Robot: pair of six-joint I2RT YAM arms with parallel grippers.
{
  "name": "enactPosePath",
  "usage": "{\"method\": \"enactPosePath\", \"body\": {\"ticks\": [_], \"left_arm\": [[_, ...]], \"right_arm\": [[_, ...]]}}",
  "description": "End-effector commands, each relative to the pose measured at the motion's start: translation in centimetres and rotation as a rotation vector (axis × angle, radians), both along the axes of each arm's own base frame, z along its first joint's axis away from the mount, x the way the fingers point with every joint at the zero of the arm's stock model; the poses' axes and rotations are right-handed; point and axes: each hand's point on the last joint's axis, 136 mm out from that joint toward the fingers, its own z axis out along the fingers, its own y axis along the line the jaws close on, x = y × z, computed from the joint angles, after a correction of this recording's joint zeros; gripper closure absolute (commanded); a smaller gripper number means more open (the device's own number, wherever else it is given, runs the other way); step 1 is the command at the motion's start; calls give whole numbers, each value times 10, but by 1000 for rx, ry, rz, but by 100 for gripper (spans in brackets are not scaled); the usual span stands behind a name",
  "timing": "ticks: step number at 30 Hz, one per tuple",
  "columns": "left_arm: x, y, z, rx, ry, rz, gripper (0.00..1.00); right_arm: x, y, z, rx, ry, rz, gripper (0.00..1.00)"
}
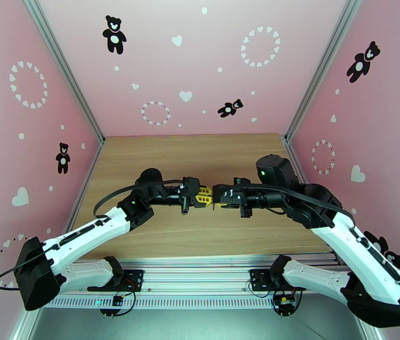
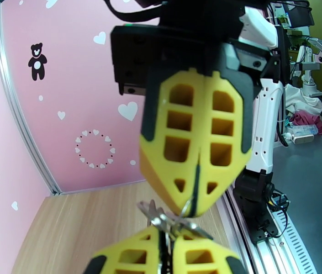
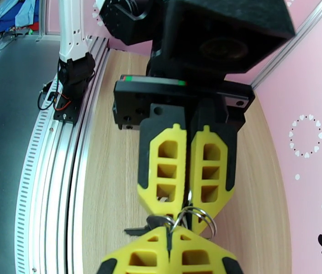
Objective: Remove the keys from the keyring
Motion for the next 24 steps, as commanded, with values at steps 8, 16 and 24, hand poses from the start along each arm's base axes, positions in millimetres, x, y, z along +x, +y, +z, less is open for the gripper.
{"method": "enactPosePath", "body": {"ticks": [8, 16, 24], "left_arm": [[2, 15, 47, -57, -16, -2, 93], [-11, 17, 67, -78, 23, -52, 93], [-22, 6, 56, -19, 27, -69, 92]], "right_arm": [[-3, -9, -50, -260, -17, -36, 100], [11, 8, -71, -352, -89, -70, 100], [30, 26, -26, -103, -131, -181, 100]]}}
